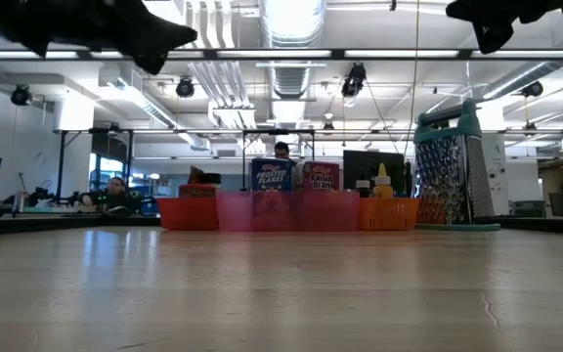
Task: Pick & Place Kitchen Items
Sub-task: Return to Home Position
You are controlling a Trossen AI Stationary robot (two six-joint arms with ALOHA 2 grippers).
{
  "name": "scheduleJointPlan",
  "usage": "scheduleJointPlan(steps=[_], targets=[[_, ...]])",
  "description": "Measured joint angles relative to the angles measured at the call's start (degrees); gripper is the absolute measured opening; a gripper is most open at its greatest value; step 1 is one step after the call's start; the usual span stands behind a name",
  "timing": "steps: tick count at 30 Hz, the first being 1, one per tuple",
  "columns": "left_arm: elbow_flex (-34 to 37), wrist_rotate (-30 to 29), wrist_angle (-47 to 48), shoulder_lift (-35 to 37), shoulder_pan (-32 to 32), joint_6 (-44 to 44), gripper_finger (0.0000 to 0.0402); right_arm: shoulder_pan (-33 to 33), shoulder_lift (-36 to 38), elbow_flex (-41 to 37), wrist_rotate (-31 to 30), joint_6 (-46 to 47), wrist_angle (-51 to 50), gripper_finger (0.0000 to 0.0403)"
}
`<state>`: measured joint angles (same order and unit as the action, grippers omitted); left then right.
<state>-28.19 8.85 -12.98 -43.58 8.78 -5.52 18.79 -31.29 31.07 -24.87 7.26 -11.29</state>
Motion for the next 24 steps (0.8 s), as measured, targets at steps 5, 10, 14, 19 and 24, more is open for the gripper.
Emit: scheduleJointPlan(steps=[5,10,14,19,24], targets=[[7.1,0.2,-6.9,2.6,0.0,-0.1,0.0003,-6.2,1.3,-3.7,6.4,0.1,1.9,0.0008],[11.7,0.2,-10.1,5.4,0.1,-2.9,0.0003,-14.4,1.3,-8.6,16.1,1.1,6.6,0.0008],[14.2,0.1,-10.4,7.6,0.1,-3.5,0.0003,-20.5,3.0,-12.5,21.5,-1.3,10.6,0.0008],[17.2,0.1,-10.6,10.4,0.3,-4.2,0.0004,-27.8,6.3,-15.7,29.0,-1.7,11.6,0.0008],[20.7,0.1,-12.4,12.6,0.9,-5.1,0.0005,-30.5,11.1,-18.1,30.8,-3.7,11.8,0.0008]])
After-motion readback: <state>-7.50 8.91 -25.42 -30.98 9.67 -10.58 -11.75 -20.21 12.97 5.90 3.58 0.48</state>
